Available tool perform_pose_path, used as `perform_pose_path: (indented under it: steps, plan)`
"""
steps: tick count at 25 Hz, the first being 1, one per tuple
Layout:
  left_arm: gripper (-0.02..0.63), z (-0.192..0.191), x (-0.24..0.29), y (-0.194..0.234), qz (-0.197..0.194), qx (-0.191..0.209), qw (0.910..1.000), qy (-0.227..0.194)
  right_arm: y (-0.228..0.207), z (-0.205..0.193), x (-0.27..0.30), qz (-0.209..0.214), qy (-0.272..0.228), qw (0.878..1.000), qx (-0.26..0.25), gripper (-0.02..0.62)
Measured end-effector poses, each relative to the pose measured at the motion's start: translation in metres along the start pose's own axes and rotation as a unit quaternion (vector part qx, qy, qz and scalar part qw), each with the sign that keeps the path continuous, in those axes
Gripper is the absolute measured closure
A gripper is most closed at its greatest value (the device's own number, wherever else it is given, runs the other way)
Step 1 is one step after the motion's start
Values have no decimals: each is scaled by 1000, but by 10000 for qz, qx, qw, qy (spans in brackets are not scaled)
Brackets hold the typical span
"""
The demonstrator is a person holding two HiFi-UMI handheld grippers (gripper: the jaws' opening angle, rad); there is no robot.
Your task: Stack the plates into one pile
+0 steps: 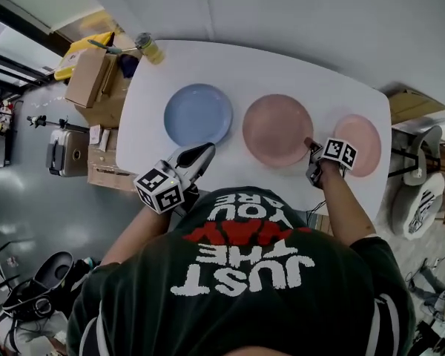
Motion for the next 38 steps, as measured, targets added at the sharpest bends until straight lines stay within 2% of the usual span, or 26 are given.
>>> perform_pose_path:
  steps: [3, 7, 10, 13, 17, 23, 25, 26, 27, 29, 31, 33, 35, 38]
  plan:
    - [598, 6, -17, 10, 203, -2, 9995, -222, 44, 21, 3, 400, -36, 9990, -191, 578]
    - [598, 14, -45, 20, 543, -3, 9972, -519, 127, 35, 31, 914, 162, 9928, -759, 578]
    - [598, 20, -72, 26, 843, 15, 9937, -741, 184, 25, 69, 1156, 468, 9853, -1167, 578]
    - [599, 22, -107, 35, 1228, 29, 9880, -933, 226, 1, 112, 1221, 823, 9771, -1533, 577]
    - [598, 20, -157, 42, 1793, -23, 9768, -1172, 252, -33, 157, 1069, 1231, 9666, -1976, 577]
    - [598, 11, -205, 51, 2318, -219, 9634, -1332, 248, -71, 192, 762, 1604, 9528, -2463, 577]
    - [599, 7, -207, 57, 2316, -289, 9634, -1320, 253, -75, 196, 921, 1654, 9442, -2694, 559]
    - [598, 6, -206, 60, 2263, -310, 9649, -1293, 257, -73, 195, 1008, 1616, 9403, -2820, 466]
    - [598, 6, -203, 64, 2169, -322, 9677, -1244, 262, -69, 191, 1053, 1492, 9376, -2959, 419]
    - [598, 9, -195, 73, 1889, -322, 9754, -1090, 269, -56, 174, 1082, 1031, 9355, -3203, 417]
    - [598, 16, -186, 82, 1621, -302, 9819, -936, 279, -47, 149, 1301, 632, 9369, -3183, 417]
    - [599, 23, -177, 83, 1419, -275, 9861, -821, 290, -47, 118, 1821, 464, 9408, -2821, 419]
    - [598, 27, -165, 76, 1188, -205, 9901, -726, 294, -51, 77, 2479, 344, 9381, -2394, 428]
    - [599, 31, -141, 57, 837, -49, 9945, -627, 290, -64, 10, 3306, 201, 9175, -2202, 524]
Point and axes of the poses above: the fingertips, and each gripper's own axes: x forward along the fingers, y to its left, z out of its top, the point moved 3 cm from there along -x, backward along the fingers, and after that the axes turned 12 degrees about -y, right-handed, at the moved point
